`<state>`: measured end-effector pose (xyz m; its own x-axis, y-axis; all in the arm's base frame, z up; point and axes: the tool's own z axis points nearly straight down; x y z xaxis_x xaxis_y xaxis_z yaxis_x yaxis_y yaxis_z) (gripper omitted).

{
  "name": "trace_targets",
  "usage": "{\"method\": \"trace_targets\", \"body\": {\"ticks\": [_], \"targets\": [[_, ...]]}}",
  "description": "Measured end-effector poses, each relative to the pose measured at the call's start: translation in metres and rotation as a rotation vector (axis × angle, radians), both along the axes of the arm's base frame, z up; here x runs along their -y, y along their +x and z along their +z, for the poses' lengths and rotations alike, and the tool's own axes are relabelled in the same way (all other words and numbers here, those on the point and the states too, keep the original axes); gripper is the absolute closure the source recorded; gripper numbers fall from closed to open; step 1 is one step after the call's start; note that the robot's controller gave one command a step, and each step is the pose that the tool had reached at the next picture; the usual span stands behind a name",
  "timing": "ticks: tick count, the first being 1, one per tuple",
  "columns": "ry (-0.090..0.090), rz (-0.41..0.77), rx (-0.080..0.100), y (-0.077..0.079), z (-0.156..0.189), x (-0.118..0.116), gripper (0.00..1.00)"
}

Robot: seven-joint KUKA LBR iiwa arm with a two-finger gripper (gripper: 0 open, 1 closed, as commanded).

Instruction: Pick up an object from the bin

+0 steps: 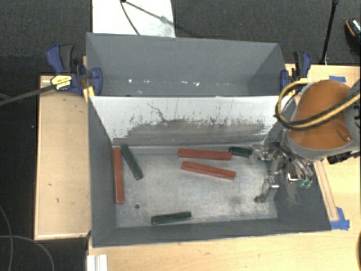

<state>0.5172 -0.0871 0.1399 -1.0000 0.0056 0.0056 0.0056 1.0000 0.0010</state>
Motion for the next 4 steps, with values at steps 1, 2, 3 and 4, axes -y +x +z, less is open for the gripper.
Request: {"method": "trace_targets", "body": {"ticks": [1,2,3,4], "targets": [[0.004,-0.045,0.004,0.031,-0.073,-0.09,0.0],[0.002,-0.072,0.012,0.027,-0.038,-0.135,0.0],[0.0,-0.134,0.014,0.033,-0.039,-0.138,0.0],[-0.001,-0.131,0.005,0.035,-0.071,-0.137,0.0]]}}
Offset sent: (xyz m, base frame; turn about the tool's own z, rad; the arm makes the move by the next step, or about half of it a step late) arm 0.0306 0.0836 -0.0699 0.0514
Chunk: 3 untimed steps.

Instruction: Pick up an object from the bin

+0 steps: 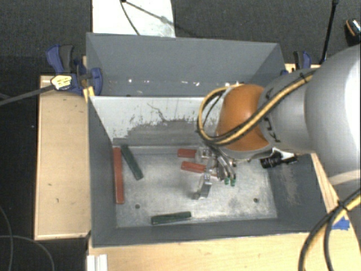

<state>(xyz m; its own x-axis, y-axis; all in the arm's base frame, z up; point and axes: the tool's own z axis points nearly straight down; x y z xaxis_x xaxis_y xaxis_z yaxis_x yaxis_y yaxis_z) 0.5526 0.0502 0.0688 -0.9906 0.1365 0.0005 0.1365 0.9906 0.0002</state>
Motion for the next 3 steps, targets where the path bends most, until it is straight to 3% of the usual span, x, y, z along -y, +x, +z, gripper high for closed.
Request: {"method": "trace_targets", "body": {"ticks": [1,2,3], "targets": [[0.0,0.005,0.002,0.001,0.001,0.0,0.0],[0.0,0.007,0.002,0.001,0.001,0.0,1.0],[0.001,0.013,0.009,0.003,0.059,0.0,1.0]]}}
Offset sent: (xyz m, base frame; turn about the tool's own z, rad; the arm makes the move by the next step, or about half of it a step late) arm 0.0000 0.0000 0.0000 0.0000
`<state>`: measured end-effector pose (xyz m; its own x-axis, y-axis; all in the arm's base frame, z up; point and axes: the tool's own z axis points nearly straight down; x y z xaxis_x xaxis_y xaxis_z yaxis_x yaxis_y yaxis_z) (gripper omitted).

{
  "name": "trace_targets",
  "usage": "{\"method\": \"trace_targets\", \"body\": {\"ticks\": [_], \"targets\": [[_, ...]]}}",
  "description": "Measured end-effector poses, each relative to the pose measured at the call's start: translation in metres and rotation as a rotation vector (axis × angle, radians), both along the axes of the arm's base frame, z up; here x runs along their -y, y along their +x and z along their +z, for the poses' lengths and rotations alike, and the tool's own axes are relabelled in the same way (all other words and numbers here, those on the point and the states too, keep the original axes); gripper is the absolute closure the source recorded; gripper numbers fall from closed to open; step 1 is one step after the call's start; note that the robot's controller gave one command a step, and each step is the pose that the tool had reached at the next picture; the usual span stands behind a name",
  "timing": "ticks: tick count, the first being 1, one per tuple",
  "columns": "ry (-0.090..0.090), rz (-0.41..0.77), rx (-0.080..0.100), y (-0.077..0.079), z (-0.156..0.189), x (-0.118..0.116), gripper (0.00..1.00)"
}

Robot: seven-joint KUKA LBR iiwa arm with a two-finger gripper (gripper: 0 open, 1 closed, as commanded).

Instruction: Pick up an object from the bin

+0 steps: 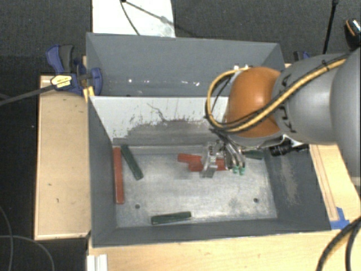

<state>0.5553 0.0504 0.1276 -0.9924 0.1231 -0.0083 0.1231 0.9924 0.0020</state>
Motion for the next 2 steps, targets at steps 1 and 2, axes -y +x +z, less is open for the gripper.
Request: {"method": "trace_targets", "body": {"ticks": [1,2], "targets": [[0.0,0.006,0.0,0.002,0.041,0.0,1.0],[0.0,0.012,-0.002,0.003,0.069,0.0,1.0]]}}
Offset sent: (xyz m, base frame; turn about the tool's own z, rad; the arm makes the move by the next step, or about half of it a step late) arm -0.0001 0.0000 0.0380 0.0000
